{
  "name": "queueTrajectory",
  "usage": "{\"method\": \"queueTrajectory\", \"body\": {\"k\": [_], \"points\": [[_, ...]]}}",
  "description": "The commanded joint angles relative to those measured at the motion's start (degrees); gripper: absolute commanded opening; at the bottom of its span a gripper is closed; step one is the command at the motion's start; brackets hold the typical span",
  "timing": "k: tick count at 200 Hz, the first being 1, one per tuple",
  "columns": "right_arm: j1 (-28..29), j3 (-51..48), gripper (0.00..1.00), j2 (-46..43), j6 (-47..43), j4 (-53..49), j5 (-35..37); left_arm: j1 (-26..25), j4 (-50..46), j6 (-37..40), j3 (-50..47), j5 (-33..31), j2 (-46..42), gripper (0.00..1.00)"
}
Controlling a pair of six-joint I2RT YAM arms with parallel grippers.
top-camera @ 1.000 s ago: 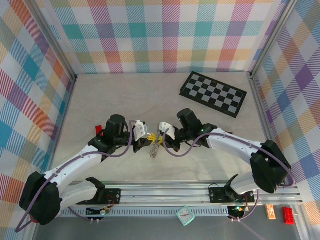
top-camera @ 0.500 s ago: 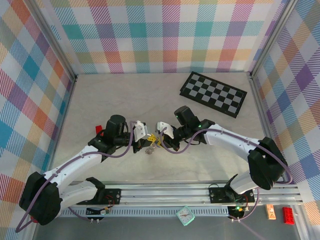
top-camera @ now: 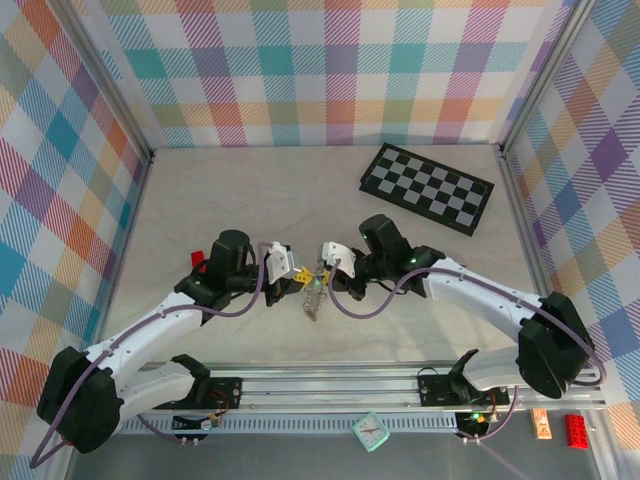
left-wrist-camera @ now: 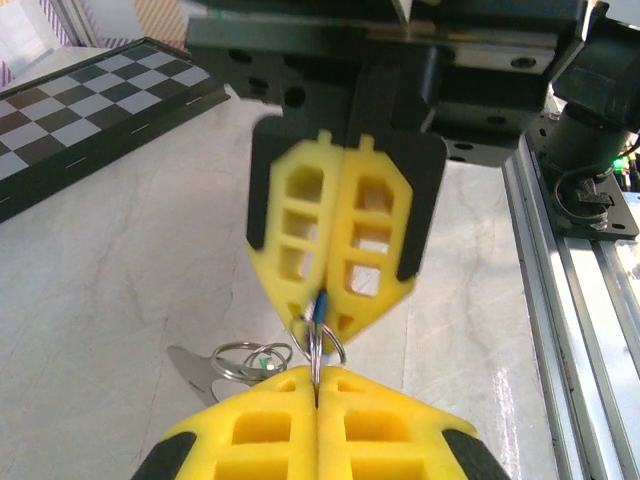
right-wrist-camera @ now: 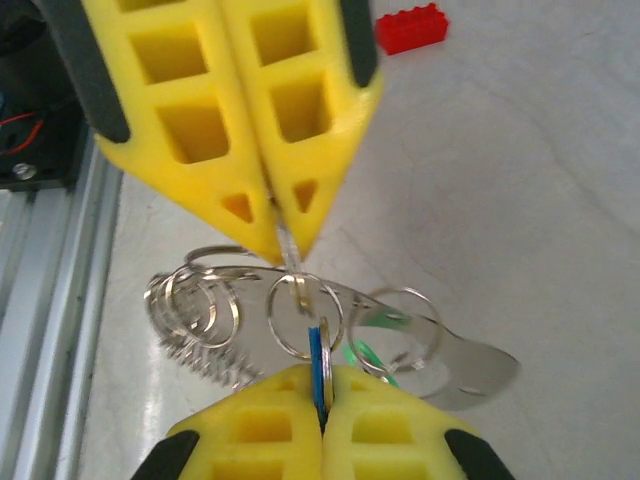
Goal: Put the keys on the keyring
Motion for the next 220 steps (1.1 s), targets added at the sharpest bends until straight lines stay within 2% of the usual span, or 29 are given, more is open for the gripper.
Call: {"method": "queueTrajectory", "body": {"k": [1, 79, 112, 140, 159, 175, 203, 220], "points": [[-0.3, -0.3, 0.00, -2.5, 0.3, 1.4, 2.7, -0.3, 0.2, 1.2, 0.9, 1.3, -1.1, 0.00], [-0.4, 1.9, 0.00, -5.2, -1.0, -1.0, 2.6, -0.3, -0.9, 1.3, 1.2, -0.6, -0.9, 0.00], [-0.3, 4.1, 0.00, -6.6, -2.9, -4.2, 3.0, -0.3, 1.3, -0.9, 0.1, -3.4, -3.2, 0.30], [-0.4, 5.6, 0.00, -5.9, -4.6, -6.3, 4.0, -0.3, 3.3, -4.4, -2.8, -8.8, -8.0, 0.42], [-0.2, 7.4, 0.00, -4.3, -4.8, -6.6, 3.4, -0.3, 4.6, -7.7, -4.6, -15.2, -12.0, 0.46], [0.0, 9.4, 0.00, -2.4, -4.9, -6.4, 2.3, -0.2, 6.9, -11.3, -6.7, -23.8, -16.4, 0.50], [1.7, 14.4, 0.00, 2.6, -5.5, -5.5, 0.1, -0.1, 9.9, -18.1, -10.6, -46.2, -25.0, 0.63], [3.3, 17.7, 0.00, 6.4, -5.1, -3.7, -1.6, 0.5, 8.2, -21.2, -11.4, -59.2, -29.7, 0.69]]}}
